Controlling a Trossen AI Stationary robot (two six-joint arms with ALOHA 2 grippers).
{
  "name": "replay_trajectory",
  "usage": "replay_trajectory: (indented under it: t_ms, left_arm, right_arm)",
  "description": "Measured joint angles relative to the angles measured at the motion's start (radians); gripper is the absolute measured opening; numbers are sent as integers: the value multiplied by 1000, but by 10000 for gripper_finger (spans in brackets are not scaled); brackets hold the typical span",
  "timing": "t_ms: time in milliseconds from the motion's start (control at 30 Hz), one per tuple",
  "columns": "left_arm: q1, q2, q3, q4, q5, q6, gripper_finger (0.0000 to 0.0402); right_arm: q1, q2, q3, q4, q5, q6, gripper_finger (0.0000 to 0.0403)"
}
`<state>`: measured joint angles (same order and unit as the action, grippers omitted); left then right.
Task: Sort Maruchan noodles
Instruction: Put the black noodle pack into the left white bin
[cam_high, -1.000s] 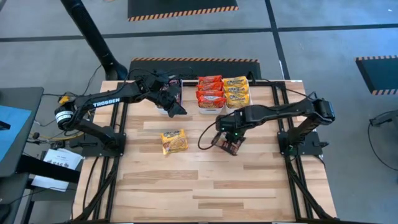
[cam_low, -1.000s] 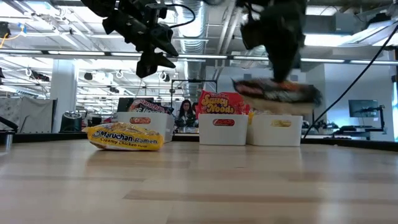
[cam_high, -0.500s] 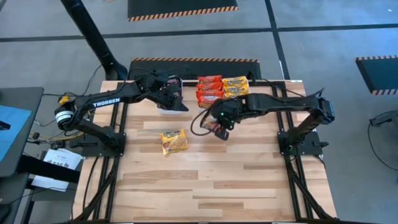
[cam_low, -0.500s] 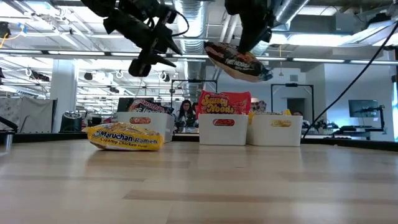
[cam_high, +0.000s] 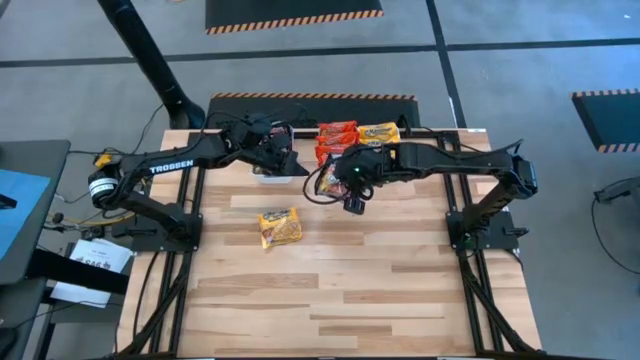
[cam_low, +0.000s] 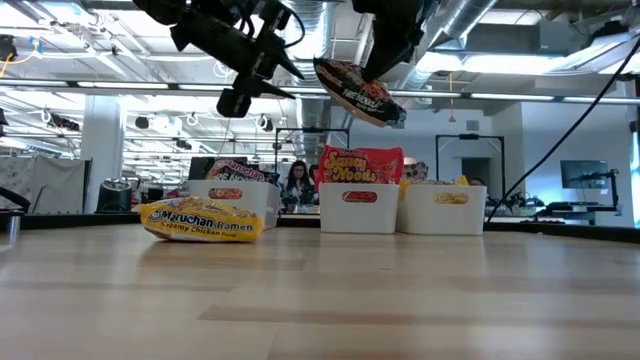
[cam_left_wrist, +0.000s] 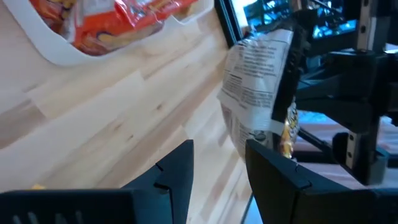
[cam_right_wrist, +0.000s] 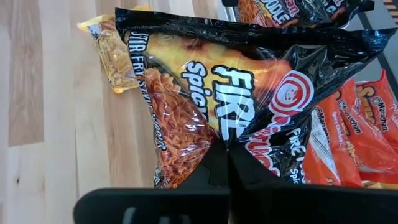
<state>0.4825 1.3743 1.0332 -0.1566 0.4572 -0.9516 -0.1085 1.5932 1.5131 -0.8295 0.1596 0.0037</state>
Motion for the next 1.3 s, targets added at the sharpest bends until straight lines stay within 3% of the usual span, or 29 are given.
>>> replay_trajectory:
  t_ms: [533,900,1067,1300]
  left_arm:
    - [-32,0,0,158,-92,31,132]
    - [-52,62,-1,216,-34,25,132]
    - [-68,84,-1,306,-28,39,132]
    - [-68,85,-1,306,-46,64,132]
  right_arm:
    - [-15,0,0,0,-4,-39,0]
    - [-24,0,0,0,-33,-103,1]
    - [-31,-1,0,-6,-33,-95,1]
    - [-31,-1,0,-1,-32,-110,2]
